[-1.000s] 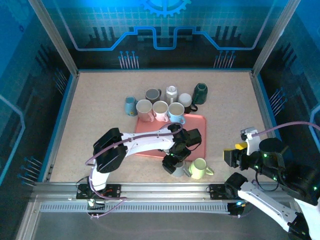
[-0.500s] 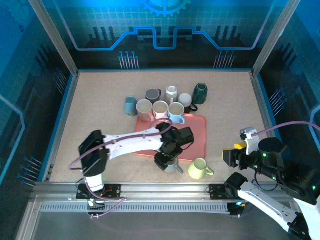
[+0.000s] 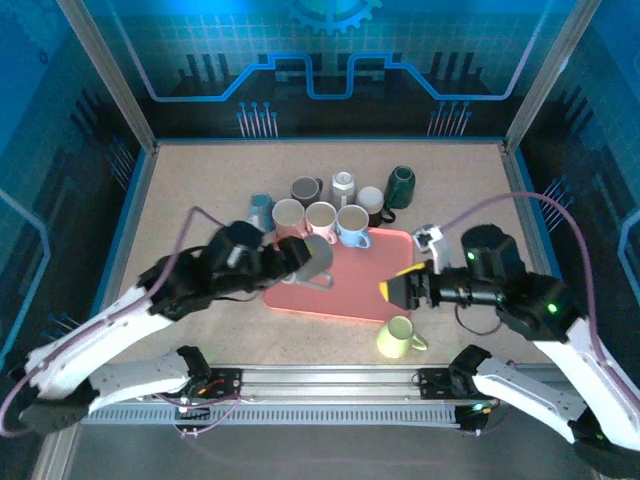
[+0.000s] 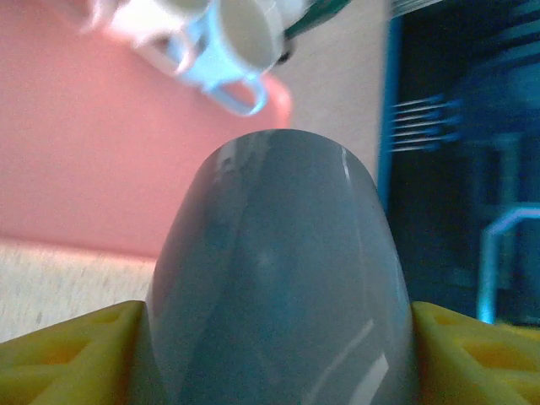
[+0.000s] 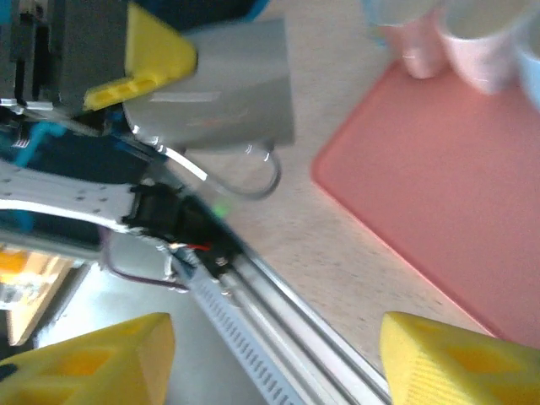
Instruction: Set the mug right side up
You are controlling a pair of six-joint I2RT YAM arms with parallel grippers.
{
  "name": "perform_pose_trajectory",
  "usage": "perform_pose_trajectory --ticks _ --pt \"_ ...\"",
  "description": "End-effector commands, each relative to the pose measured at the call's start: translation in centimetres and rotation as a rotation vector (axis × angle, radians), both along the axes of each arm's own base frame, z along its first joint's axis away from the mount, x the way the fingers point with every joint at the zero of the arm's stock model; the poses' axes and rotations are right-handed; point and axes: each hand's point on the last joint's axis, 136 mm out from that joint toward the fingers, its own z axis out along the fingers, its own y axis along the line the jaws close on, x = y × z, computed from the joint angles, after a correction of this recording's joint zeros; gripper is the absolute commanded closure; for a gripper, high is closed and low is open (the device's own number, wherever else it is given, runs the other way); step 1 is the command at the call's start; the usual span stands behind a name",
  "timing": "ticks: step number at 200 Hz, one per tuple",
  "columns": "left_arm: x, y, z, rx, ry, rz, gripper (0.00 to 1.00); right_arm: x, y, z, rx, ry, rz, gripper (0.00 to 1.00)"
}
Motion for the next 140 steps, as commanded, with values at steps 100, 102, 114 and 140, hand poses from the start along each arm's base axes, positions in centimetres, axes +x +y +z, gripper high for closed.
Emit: perform_pose_trajectory --ticks 100,102,114,140 --pt "-1.1 -4.2 14.0 -0.409 -0.548 -0.436 0.48 2.8 8.1 3.1 0.383 0.213 0.288 0.27" --pt "-1.2 -4.3 14.1 -0.413 -0.549 -0.44 0.48 2.9 8.0 3.3 0.391 0.209 0.286 0.28" --pt "-1.0 -4.7 13.7 -0.415 -0.529 -0.452 0.49 4.1 7.2 4.0 0.455 0.204 0.253 0.32" --pt "-0.9 -4.6 13.1 -0.377 -0.539 -0.459 0.5 5.9 5.4 6.2 0.608 0.167 0.247 0.42"
